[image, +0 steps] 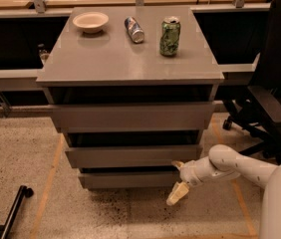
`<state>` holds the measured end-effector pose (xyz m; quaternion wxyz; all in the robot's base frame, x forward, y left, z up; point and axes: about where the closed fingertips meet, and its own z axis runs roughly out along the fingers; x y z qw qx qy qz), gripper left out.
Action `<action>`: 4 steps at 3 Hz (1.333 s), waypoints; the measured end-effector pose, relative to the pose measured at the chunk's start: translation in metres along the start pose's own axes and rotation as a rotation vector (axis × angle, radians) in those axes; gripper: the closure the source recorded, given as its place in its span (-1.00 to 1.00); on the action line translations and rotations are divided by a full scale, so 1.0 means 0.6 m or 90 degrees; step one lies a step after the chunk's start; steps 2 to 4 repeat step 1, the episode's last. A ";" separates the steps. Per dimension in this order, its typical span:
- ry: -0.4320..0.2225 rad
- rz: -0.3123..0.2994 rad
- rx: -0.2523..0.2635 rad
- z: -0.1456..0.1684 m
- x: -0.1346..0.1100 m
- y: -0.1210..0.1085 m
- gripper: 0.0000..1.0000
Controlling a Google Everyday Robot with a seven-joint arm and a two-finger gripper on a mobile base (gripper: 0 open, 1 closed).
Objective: Close middle drawer
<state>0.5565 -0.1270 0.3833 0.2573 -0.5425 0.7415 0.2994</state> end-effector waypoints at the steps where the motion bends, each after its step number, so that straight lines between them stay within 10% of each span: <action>1: 0.000 0.000 0.000 0.000 0.000 0.000 -1.00; 4: 0.000 0.000 0.000 0.000 0.000 0.000 -1.00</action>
Offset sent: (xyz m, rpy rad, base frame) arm 0.0000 0.0000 0.0000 0.0000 0.0000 0.0000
